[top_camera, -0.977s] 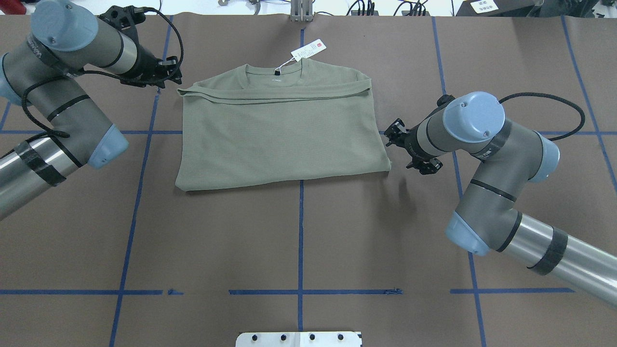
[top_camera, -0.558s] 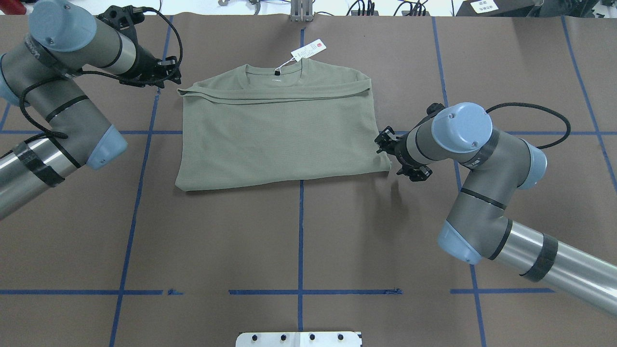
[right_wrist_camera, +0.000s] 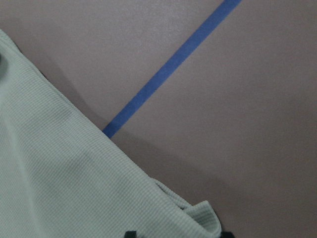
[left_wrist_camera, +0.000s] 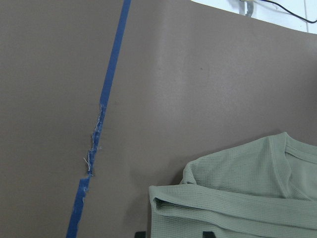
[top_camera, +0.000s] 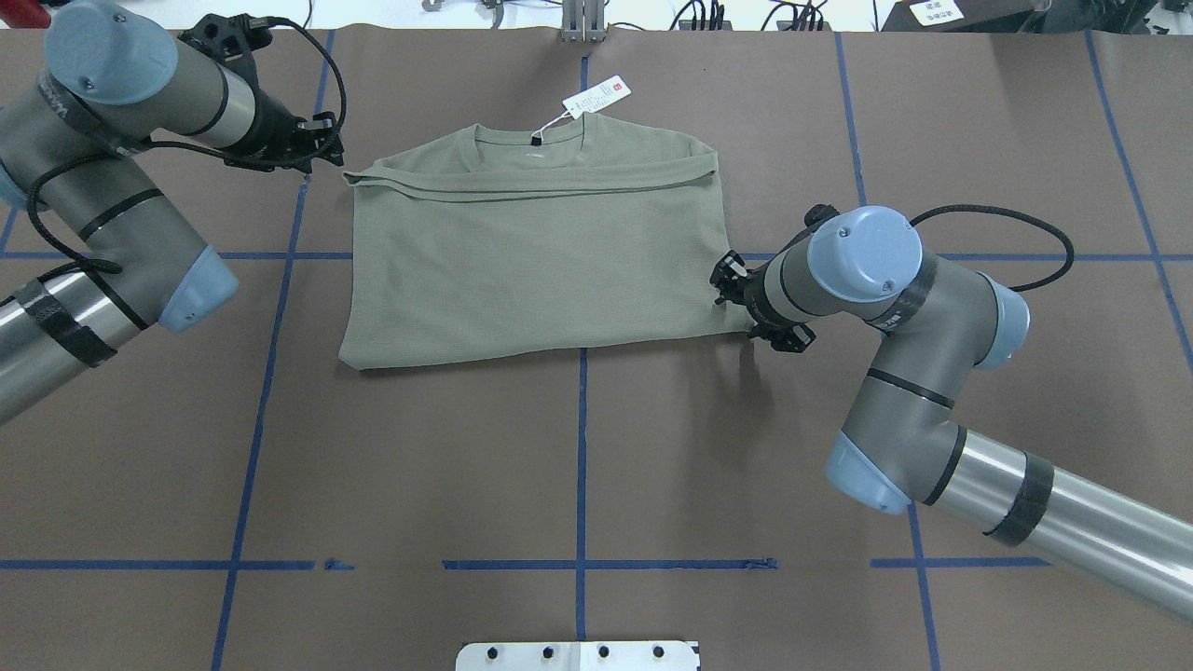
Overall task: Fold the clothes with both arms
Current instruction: 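Move the right gripper to the folded shirt's side edge and grasp it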
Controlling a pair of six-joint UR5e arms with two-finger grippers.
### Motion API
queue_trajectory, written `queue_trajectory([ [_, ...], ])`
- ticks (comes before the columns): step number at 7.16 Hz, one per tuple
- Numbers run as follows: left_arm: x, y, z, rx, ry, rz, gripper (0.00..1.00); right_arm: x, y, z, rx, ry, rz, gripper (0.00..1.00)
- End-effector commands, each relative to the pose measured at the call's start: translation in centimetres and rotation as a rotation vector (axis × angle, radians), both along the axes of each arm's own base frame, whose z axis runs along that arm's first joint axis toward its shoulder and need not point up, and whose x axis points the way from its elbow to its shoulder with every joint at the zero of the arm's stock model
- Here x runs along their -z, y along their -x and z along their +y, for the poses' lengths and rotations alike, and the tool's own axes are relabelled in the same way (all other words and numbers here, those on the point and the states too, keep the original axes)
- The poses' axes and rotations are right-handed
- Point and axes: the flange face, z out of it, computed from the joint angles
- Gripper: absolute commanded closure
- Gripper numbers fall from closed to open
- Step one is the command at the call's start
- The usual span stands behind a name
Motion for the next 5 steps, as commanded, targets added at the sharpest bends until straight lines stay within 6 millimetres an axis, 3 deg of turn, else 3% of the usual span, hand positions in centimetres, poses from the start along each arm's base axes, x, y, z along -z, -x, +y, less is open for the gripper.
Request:
queue_trajectory([
  [1, 0.1, 0.1, 0.2, -0.001, -0.001, 0.001, 0.52, -0.3, 0.0, 0.3, 0.006, -0.001, 0.0, 1.0],
  [4, 0.0, 0.1, 0.2, -0.001, -0.001, 0.001, 0.53, 1.6, -1.8, 1.3, 0.007, -0.016, -0.035, 1.0],
  [5, 0.1, 0.0, 0.3, -0.004, -0.002, 0.003, 0.53, 0.8, -3.6, 3.5, 0.013, -0.011, -0.041, 1.0],
])
